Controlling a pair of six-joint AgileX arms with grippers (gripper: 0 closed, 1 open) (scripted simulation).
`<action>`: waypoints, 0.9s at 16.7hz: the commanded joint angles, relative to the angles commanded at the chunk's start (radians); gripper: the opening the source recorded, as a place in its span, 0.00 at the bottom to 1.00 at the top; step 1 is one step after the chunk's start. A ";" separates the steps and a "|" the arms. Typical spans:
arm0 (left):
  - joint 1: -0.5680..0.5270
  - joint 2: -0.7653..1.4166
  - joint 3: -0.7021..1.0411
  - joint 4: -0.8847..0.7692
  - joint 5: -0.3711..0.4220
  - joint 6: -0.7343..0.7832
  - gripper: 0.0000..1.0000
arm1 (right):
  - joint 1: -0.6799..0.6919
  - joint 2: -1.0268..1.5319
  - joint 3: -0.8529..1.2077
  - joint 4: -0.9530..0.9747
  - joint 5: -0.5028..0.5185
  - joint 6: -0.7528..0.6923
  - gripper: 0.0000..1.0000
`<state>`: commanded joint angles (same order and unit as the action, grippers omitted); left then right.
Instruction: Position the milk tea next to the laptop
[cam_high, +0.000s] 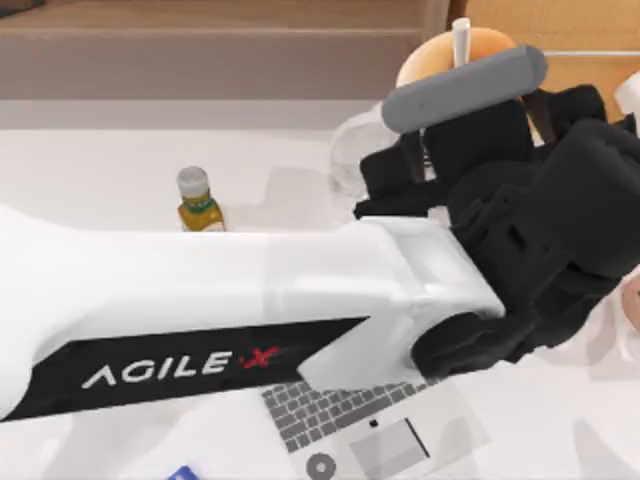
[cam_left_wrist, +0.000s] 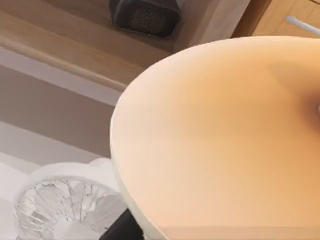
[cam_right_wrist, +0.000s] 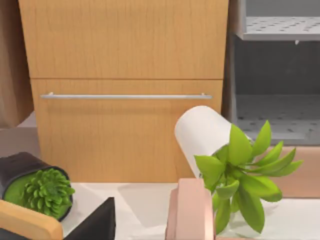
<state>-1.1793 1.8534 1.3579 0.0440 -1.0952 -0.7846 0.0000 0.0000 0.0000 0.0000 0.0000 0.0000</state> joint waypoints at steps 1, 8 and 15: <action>-0.056 0.044 0.035 -0.074 -0.044 -0.040 0.00 | 0.000 0.000 0.000 0.000 0.000 0.000 1.00; -0.283 0.308 0.163 -0.406 -0.210 -0.223 0.00 | 0.000 0.000 0.000 0.000 0.000 0.000 1.00; -0.275 0.291 0.173 -0.371 -0.226 -0.229 0.00 | 0.000 0.000 0.000 0.000 0.000 0.000 1.00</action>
<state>-1.4538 2.1445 1.5310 -0.3270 -1.3210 -1.0138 0.0000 0.0000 0.0000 0.0000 0.0000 0.0000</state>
